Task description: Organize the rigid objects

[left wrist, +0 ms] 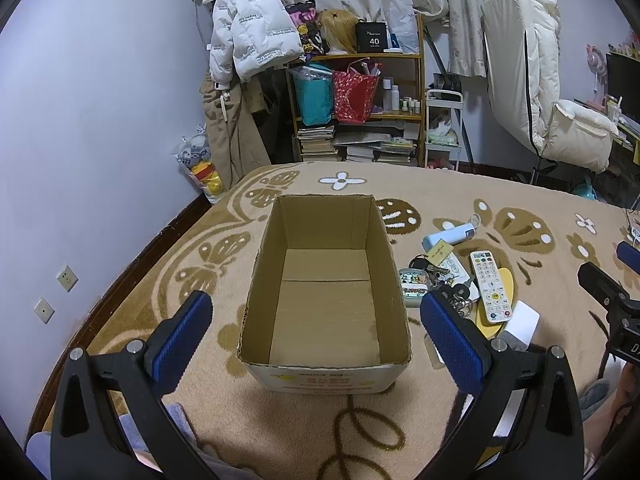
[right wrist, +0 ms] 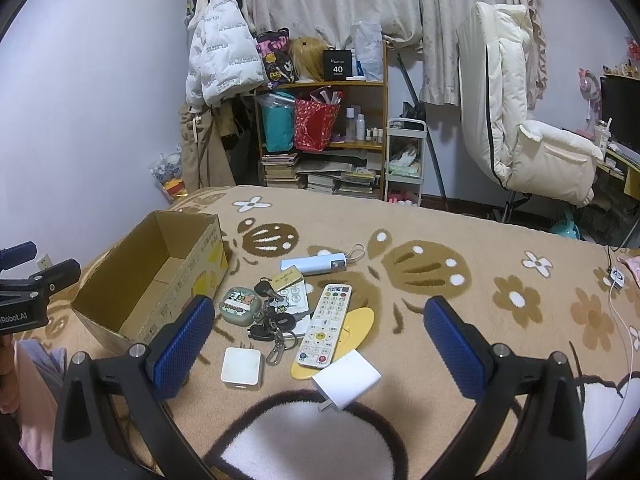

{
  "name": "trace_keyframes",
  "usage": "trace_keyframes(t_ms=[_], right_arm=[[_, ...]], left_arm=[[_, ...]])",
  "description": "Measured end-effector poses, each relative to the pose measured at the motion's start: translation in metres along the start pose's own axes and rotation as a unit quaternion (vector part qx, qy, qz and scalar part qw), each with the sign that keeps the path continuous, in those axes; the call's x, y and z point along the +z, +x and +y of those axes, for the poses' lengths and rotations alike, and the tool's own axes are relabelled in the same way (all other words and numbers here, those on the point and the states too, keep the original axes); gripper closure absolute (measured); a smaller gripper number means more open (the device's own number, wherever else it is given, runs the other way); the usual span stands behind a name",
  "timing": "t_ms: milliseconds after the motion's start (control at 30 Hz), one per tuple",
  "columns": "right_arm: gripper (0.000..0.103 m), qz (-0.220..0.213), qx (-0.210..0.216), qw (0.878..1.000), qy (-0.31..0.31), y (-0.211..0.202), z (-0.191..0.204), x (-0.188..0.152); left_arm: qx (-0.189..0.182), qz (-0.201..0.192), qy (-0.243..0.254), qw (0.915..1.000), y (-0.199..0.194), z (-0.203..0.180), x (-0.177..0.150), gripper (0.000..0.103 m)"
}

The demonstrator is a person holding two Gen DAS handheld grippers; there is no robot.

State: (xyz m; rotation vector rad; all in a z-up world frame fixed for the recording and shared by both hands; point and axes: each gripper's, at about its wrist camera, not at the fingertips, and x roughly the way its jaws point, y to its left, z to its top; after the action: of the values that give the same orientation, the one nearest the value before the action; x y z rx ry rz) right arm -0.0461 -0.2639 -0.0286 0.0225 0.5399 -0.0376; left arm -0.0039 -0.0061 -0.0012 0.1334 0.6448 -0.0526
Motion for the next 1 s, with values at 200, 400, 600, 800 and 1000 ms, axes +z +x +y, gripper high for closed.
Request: trace_keyframes(t_ms=[200, 400, 600, 800, 1000], right_arm=[[0.000, 0.000, 0.000, 1.000, -0.002, 0.002, 0.000, -0.002], [0.000, 0.001, 0.000, 1.000, 0.001, 0.004, -0.001, -0.004], [0.000, 0.002, -0.001, 1.000, 0.000, 0.004, -0.001, -0.004], [0.000, 0.002, -0.001, 1.000, -0.001, 0.006, -0.001, -0.006], [0.000, 0.004, -0.001, 1.000, -0.002, 0.007, -0.001, -0.011]], left_arm=[[0.000, 0.000, 0.000, 1.0000, 0.000, 0.000, 0.000, 0.000], [-0.002, 0.000, 0.002, 1.0000, 0.001, -0.001, -0.001, 0.000], [-0.001, -0.001, 0.002, 1.0000, 0.001, -0.001, -0.001, 0.000], [-0.001, 0.000, 0.002, 1.0000, 0.001, -0.002, -0.001, 0.000], [-0.001, 0.000, 0.002, 1.0000, 0.001, -0.002, -0.001, 0.000]])
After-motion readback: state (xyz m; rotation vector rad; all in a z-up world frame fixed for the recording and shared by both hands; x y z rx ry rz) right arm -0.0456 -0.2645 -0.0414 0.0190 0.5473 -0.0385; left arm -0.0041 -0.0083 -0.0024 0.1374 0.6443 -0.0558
